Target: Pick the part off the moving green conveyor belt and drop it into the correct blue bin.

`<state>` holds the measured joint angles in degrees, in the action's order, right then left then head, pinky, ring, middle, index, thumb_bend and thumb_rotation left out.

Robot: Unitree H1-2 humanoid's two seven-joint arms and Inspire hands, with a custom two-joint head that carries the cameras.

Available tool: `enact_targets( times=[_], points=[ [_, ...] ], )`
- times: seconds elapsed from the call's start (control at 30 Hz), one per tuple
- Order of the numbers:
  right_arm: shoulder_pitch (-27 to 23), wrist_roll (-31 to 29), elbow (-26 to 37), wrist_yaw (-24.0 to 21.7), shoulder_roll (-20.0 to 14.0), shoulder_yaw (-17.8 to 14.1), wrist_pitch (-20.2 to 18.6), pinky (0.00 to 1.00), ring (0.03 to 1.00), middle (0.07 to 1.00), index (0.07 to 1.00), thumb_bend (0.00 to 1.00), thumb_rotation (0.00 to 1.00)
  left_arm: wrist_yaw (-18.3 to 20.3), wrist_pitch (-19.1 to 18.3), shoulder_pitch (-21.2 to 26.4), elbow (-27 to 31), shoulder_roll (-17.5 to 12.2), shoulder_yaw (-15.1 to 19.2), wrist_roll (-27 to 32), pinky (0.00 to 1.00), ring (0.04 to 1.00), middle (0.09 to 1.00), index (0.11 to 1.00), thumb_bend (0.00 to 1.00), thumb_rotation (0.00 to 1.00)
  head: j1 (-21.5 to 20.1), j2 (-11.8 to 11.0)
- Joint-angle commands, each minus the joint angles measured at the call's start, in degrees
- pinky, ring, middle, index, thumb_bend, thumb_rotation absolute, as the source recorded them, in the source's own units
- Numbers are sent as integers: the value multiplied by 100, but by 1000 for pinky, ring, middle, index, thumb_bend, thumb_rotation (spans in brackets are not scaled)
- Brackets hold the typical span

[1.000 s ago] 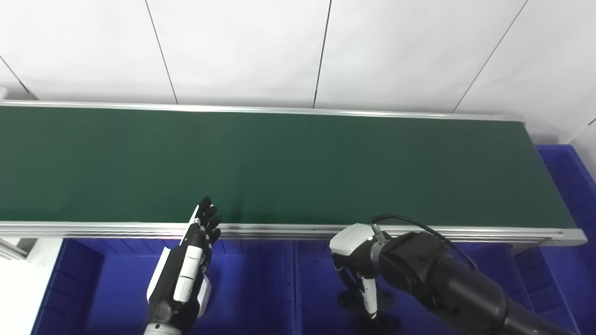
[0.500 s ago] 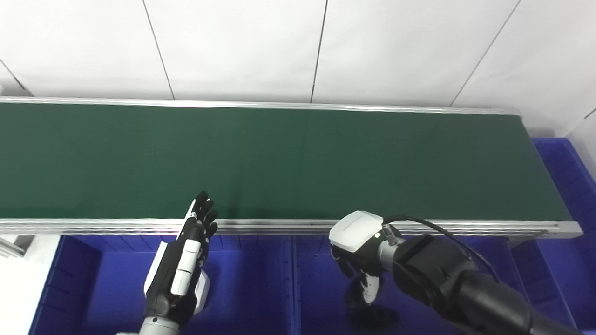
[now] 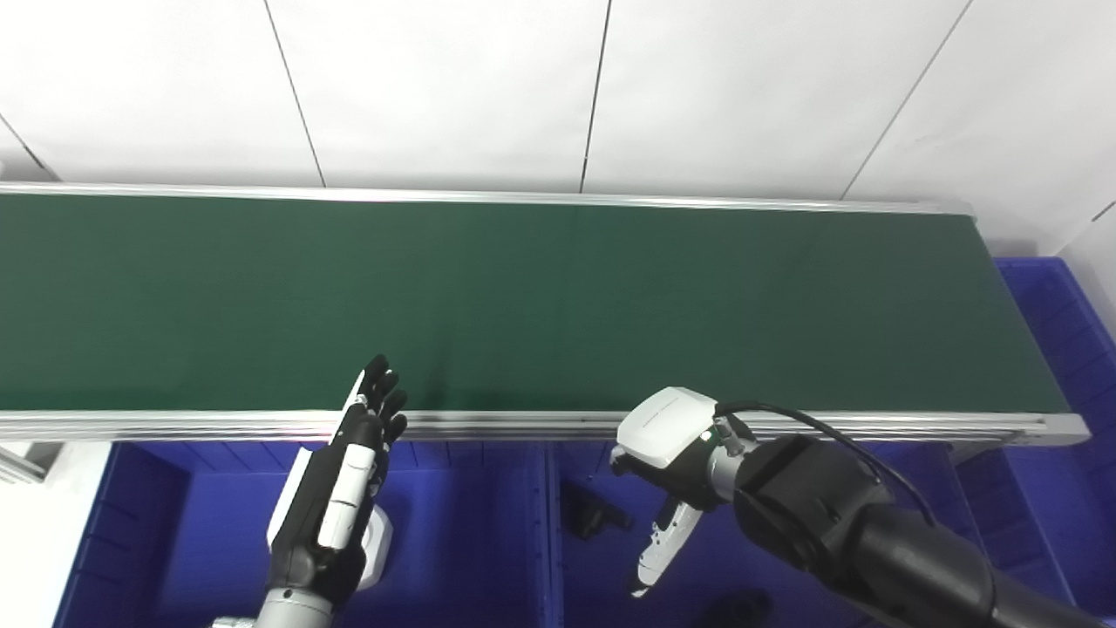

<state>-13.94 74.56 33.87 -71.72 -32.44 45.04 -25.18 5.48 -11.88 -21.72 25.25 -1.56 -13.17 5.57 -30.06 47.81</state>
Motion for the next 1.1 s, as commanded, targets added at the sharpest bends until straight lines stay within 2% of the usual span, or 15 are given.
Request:
enact_targets(
  times=[0.0,0.07,0.1,0.13,0.2,0.3,0.33,0.43,0.57,0.6,0.67,0.73,0.83,0.97,1.07],
  points=[
    [-45,-19,174,-105,-87,-103,-146,585,753,825,825,1000,766,46,64,3,169,1,-27,-52,973,984,1000,1000,598,898,6,7],
    [72,31,280,-104,-24,-272,-58,547,725,807,815,1000,778,41,82,-23,172,24,-56,-71,965,983,1000,1000,583,899,101,-8],
    [238,29,392,25,69,-493,72,545,723,806,814,1000,779,29,101,-48,174,42,-82,-100,964,983,1000,1000,582,899,218,-26],
    [459,-74,494,374,153,-736,142,525,700,785,794,1000,819,15,125,-74,175,62,-106,-132,961,985,1000,1000,576,898,278,-35],
    [1008,-405,681,1327,359,-1287,215,456,624,717,748,903,839,-14,197,-123,183,101,-161,-214,961,985,1000,1000,565,896,479,-48],
    [1831,-1243,879,2650,878,-2157,263,456,611,689,706,763,750,-58,435,-161,167,149,-228,-440,963,979,1000,1000,533,885,667,-31],
    [2008,-1466,906,2925,1019,-2355,304,463,601,672,689,736,717,-71,495,-162,160,154,-241,-511,954,973,1000,1000,531,884,667,-31],
    [2956,-2509,966,4318,1760,-3091,601,414,530,633,671,683,685,-196,700,-163,129,160,-311,-977,952,970,1000,1000,557,889,947,18],
    [3673,-3347,946,5236,2324,-3576,1020,451,564,654,670,640,691,-283,855,-142,105,187,-366,-1300,959,969,1000,1000,592,912,1118,87],
    [3857,-3792,906,5515,2596,-3755,1138,457,570,654,670,629,673,-318,915,-124,94,201,-377,-1384,964,973,1000,1000,594,914,1195,115],
    [4117,-4485,810,5955,3047,-3995,1313,465,574,646,668,602,622,-385,1029,-99,71,230,-393,-1518,974,982,1000,1000,597,921,1261,136],
    [4291,-5090,667,6313,3474,-4152,1481,510,600,664,689,598,709,-437,1122,-83,52,274,-399,-1626,989,989,1000,1000,604,938,1326,154],
    [4439,-5859,421,6704,3930,-4268,1733,573,650,715,738,563,729,-495,1242,-71,23,322,-397,-1800,996,991,1000,1000,587,964,1371,169],
    [4593,-6196,98,7166,4372,-4180,2257,625,696,756,778,535,753,-585,1375,-58,-9,355,-374,-2013,995,991,1000,1000,568,983,1395,243],
    [4582,-6105,-216,7492,4410,-4074,2726,656,719,776,782,525,802,-617,1394,-37,16,357,-359,-2100,1000,1000,1000,1000,555,989,1367,382]
  ],
)
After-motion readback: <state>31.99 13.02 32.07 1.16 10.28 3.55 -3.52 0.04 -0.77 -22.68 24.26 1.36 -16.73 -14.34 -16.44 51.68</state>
